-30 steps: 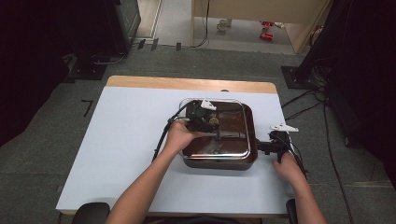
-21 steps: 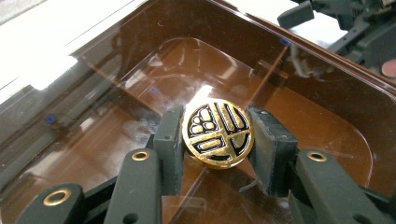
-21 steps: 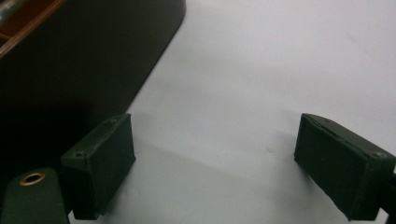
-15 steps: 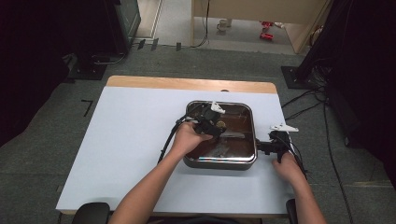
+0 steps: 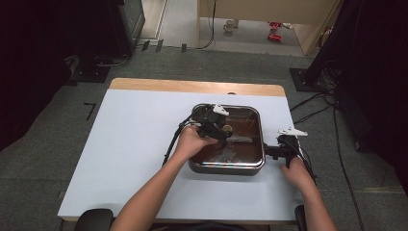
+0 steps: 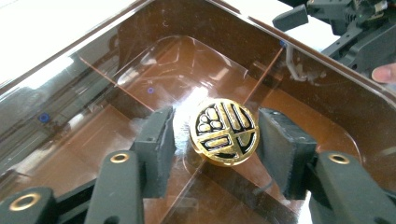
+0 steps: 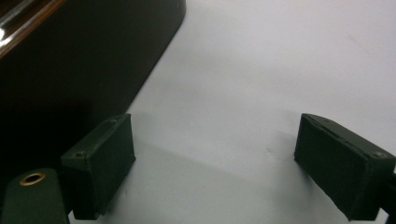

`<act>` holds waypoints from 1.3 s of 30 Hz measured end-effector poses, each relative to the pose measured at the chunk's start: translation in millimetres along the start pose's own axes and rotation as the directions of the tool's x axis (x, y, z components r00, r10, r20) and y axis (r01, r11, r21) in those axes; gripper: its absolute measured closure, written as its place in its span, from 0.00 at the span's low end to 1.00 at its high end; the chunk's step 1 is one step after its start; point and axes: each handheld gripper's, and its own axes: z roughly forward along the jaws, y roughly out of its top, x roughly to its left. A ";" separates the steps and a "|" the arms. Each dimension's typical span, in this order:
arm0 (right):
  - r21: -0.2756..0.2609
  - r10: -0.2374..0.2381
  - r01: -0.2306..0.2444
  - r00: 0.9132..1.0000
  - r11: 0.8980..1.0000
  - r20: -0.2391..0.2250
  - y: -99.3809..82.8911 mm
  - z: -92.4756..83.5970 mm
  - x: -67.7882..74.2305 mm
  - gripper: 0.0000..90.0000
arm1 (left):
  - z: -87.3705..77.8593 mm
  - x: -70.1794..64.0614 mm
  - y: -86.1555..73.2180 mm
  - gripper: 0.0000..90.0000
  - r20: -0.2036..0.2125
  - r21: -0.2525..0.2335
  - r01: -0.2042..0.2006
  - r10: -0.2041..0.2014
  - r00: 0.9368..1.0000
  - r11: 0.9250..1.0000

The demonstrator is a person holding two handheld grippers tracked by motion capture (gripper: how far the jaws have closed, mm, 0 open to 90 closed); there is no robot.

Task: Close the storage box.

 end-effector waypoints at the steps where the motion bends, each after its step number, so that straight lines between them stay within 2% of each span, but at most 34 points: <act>1: 0.000 0.001 -0.001 1.000 1.000 0.000 0.0 0.0 0.0 0.13 | -1.1 0.2 0.1 0.52 0.011 -0.001 0.009 -0.009 1.000 1.000; 4: 0.001 0.002 -0.002 1.000 1.000 0.000 0.0 -0.1 0.1 0.13 | -3.3 -2.3 1.4 0.49 0.005 0.003 0.033 -0.033 0.999 0.999; 7: -0.001 0.001 -0.001 1.000 1.000 0.000 0.0 0.1 0.1 0.13 | -7.6 -5.9 0.4 0.46 -0.039 -0.012 -0.017 0.017 0.999 1.000; 8: -0.001 0.002 -0.002 1.000 1.000 0.000 0.0 0.0 0.2 0.13 | -9.1 -5.7 -0.3 0.44 -0.040 -0.019 -0.023 0.022 0.999 1.000; 11: -0.001 0.002 -0.002 1.000 1.000 0.000 0.0 0.0 0.2 0.13 | -16.7 -3.0 -3.2 0.41 -0.029 -0.054 0.006 -0.008 1.000 0.999; 16: 0.000 0.002 -0.002 1.000 1.000 0.000 0.0 0.0 0.1 0.13 | -29.4 2.1 -9.4 0.35 -0.040 -0.071 0.018 -0.021 0.999 0.997; 19: 0.001 0.002 -0.002 1.000 1.000 0.000 0.0 -0.1 0.1 0.13 | -40.9 5.3 -14.9 0.33 -0.030 -0.079 0.049 -0.051 0.998 0.996; 24: 0.000 0.000 0.000 1.000 1.000 0.000 0.1 0.0 0.0 0.13 | -52.3 5.5 -22.2 0.32 -0.047 -0.079 0.041 -0.044 0.998 0.996; 30: 0.001 0.001 -0.001 1.000 1.000 0.000 0.1 0.0 0.0 0.13 | -67.0 6.2 -35.0 0.31 -0.052 -0.095 0.063 -0.068 0.996 0.993; 33: 0.000 0.003 -0.003 1.000 1.000 0.000 0.2 0.0 0.1 0.13 | -76.7 7.0 -42.6 0.31 -0.077 -0.105 0.056 -0.065 0.995 0.993; 36: 0.000 0.002 -0.002 1.000 1.000 0.000 0.1 0.1 0.1 0.13 | -83.1 7.2 -47.6 0.31 -0.085 -0.113 0.060 -0.070 0.994 0.992; 39: 0.000 0.004 -0.004 1.000 1.000 0.000 0.2 0.1 0.2 0.13 | -90.7 8.0 -57.0 0.30 -0.116 -0.116 0.056 -0.069 0.991 0.992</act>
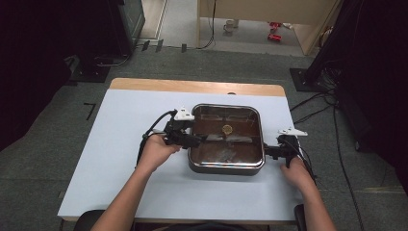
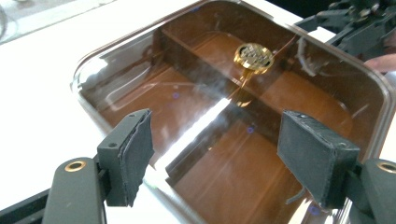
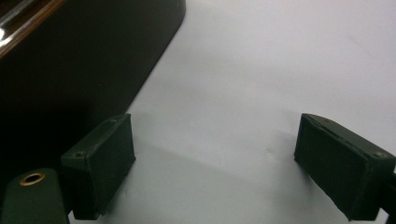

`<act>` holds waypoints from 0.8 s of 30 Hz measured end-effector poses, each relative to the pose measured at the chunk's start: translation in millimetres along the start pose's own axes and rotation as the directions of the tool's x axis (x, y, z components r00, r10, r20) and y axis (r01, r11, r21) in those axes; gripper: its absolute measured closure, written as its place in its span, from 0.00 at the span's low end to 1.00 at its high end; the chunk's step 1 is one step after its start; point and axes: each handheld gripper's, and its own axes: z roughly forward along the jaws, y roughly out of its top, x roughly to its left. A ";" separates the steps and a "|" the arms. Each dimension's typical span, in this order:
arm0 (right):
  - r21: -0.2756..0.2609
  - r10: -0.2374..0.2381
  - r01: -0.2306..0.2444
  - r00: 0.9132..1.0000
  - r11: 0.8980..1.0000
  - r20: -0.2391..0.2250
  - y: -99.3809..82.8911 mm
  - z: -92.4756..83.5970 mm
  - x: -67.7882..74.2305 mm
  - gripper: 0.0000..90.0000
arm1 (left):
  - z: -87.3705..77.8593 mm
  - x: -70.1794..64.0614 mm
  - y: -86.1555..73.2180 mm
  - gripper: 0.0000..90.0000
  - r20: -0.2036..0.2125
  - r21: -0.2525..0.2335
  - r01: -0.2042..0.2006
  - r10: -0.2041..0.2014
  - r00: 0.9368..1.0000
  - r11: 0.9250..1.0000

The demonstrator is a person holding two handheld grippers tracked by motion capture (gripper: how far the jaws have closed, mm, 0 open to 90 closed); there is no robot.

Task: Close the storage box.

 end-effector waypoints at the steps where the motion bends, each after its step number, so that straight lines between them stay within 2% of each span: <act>1: 0.000 0.000 0.000 1.000 1.000 0.000 0.0 0.0 0.0 0.13 | 0.0 0.0 0.0 0.30 0.000 0.000 0.000 0.000 1.000 1.000; 11: 0.001 -0.001 0.001 1.000 1.000 0.000 0.0 -0.1 -0.1 0.13 | -24.1 2.3 -24.9 0.29 -0.058 -0.012 -0.002 0.002 0.998 1.000; 16: 0.001 -0.001 0.001 1.000 1.000 0.000 0.0 -0.1 -0.1 0.13 | -35.8 5.8 -39.1 0.28 -0.081 -0.019 0.009 -0.010 0.997 1.000; 24: 0.001 -0.001 0.001 1.000 1.000 0.000 0.0 -0.1 0.0 0.13 | -46.0 10.6 -63.1 0.28 -0.120 -0.027 0.017 -0.020 0.993 0.999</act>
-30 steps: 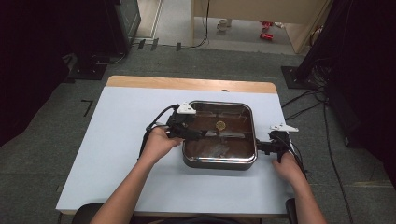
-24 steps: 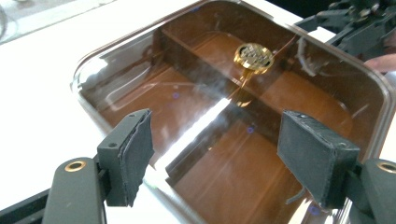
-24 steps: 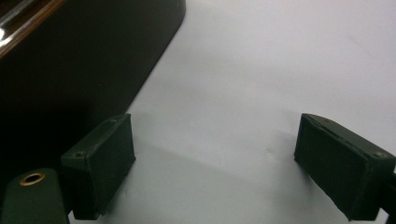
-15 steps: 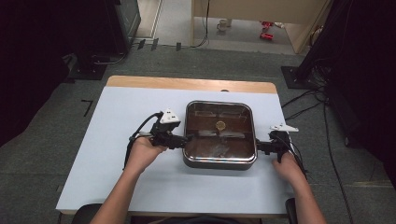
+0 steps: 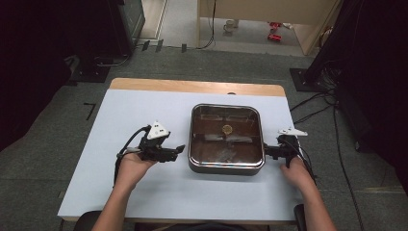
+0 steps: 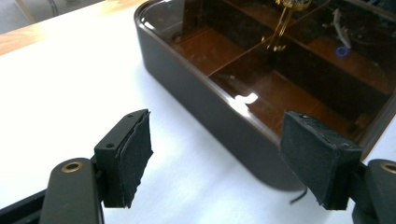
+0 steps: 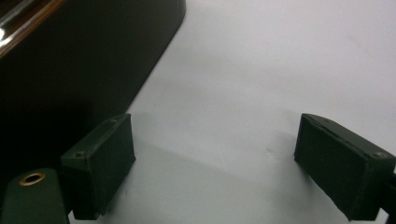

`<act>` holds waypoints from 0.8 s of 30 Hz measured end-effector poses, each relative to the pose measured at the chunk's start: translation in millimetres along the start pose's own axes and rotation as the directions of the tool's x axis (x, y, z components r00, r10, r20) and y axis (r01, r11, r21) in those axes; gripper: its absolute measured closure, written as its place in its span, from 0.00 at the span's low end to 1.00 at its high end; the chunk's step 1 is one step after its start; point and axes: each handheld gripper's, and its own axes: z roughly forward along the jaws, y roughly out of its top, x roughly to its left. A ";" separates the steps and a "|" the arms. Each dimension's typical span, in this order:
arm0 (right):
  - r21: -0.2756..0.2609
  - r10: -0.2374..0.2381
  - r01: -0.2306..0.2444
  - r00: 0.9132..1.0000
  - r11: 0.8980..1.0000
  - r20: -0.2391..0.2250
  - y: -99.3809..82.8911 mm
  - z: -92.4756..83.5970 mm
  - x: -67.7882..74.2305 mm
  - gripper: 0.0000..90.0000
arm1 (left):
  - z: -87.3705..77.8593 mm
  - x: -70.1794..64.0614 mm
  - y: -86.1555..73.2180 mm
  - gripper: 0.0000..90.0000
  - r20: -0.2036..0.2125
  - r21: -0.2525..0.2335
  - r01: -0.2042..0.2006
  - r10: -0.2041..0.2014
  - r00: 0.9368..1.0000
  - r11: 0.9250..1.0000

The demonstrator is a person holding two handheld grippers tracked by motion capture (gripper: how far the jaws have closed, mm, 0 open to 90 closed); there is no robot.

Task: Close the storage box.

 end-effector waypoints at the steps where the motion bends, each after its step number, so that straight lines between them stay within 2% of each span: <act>1: 0.000 0.000 0.000 1.000 1.000 0.000 0.0 0.0 0.0 0.13 | -1.0 0.6 -3.9 0.28 -0.007 0.001 -0.002 0.002 1.000 1.000; 5: 0.000 0.000 0.000 1.000 1.000 0.000 0.0 0.0 0.0 0.13 | -1.9 2.6 -15.5 0.28 -0.025 -0.003 -0.012 0.012 1.000 1.000; 8: 0.000 0.000 0.000 1.000 1.000 0.000 0.0 0.0 0.0 0.13 | -1.5 5.6 -26.4 0.27 -0.049 -0.006 0.006 -0.007 0.999 1.000; 13: 0.000 0.000 0.000 1.000 1.000 0.000 0.0 0.0 0.0 0.13 | 0.5 6.1 -38.1 0.26 -0.063 0.005 0.014 -0.014 0.998 1.000; 18: 0.000 0.001 -0.001 1.000 1.000 0.000 0.0 0.0 0.1 0.13 | 5.7 6.8 -51.7 0.26 -0.066 0.027 0.048 -0.046 0.997 0.998; 22: 0.000 0.001 -0.001 1.000 1.000 0.000 0.0 0.0 0.1 0.13 | 13.8 6.8 -59.9 0.25 -0.064 0.046 0.055 -0.052 0.997 0.997; 24: 0.000 0.001 -0.001 1.000 1.000 0.000 0.0 0.0 0.1 0.13 | 21.3 6.1 -61.9 0.25 -0.073 0.070 0.049 -0.044 0.996 0.996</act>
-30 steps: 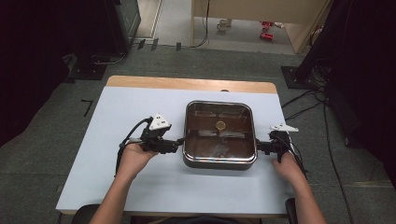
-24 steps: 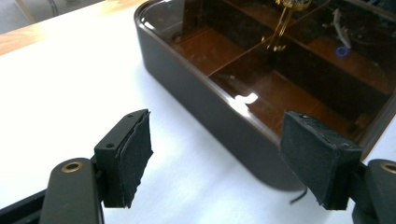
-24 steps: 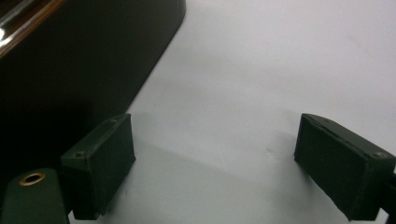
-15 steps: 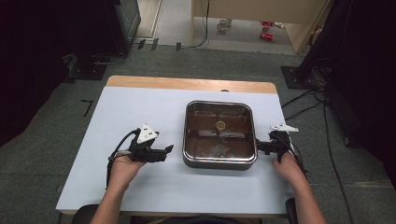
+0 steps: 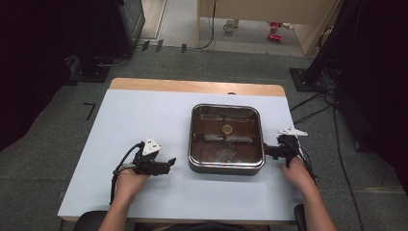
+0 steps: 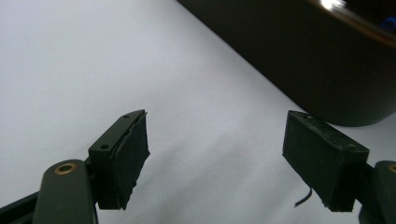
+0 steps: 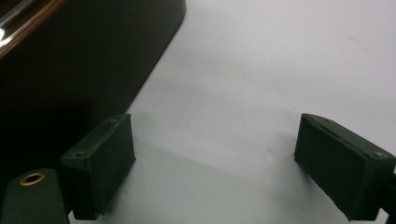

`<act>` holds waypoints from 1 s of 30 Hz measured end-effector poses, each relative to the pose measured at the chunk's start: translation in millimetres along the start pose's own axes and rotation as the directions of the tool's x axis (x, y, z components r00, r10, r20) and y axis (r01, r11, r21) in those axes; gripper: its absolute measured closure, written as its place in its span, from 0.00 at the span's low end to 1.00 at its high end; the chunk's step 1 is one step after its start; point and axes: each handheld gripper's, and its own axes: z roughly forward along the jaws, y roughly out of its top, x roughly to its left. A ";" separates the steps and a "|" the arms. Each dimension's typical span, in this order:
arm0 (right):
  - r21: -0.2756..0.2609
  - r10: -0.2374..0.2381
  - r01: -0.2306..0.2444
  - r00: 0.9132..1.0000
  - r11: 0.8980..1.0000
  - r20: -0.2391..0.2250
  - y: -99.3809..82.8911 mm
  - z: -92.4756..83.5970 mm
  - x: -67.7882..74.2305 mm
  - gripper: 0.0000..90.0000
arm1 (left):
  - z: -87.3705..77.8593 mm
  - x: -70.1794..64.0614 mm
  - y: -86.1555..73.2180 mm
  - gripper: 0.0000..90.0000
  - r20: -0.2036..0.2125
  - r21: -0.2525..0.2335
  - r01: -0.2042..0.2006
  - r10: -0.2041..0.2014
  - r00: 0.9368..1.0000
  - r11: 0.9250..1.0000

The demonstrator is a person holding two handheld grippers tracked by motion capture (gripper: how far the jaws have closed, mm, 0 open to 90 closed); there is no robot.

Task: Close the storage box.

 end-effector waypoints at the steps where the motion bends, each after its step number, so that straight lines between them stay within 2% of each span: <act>1: 0.000 0.000 0.000 1.000 1.000 0.000 0.0 0.0 0.0 0.13 | 3.7 -0.2 -0.7 0.25 -0.017 0.006 -0.014 0.014 1.000 1.000; 3: 0.000 0.000 0.000 1.000 1.000 0.000 0.0 0.0 0.0 0.13 | 5.7 -0.1 -0.8 0.25 -0.020 0.004 -0.007 0.008 1.000 1.000; 4: 0.000 0.000 0.000 1.000 1.000 0.000 0.0 0.0 0.0 0.13 | 7.7 0.2 -0.7 0.25 -0.013 -0.003 0.010 -0.011 1.000 1.000; 6: 0.000 0.000 0.000 1.000 1.000 0.000 0.0 0.0 0.0 0.13 | 10.9 -0.8 -1.1 0.25 -0.005 0.001 0.019 -0.019 1.000 1.000; 7: 0.000 0.000 0.000 1.000 1.000 0.000 0.0 0.0 0.0 0.13 | 13.8 -2.5 -2.5 0.25 0.000 0.023 -0.004 0.004 1.000 1.000; 9: 0.000 0.000 0.000 1.000 1.000 0.000 0.0 0.0 0.0 0.13 | 15.9 -3.7 -3.8 0.25 0.003 0.024 -0.012 0.012 1.000 1.000; 10: 0.000 0.000 0.000 1.000 1.000 0.000 0.0 0.0 0.0 0.13 | 16.4 -4.6 -3.8 0.22 0.003 0.027 -0.024 0.024 1.000 0.999; 30: 0.000 0.000 0.000 1.000 1.000 0.000 0.0 0.0 0.0 0.13 | 16.9 -6.2 -4.3 0.21 -0.008 0.029 -0.034 0.034 0.999 0.999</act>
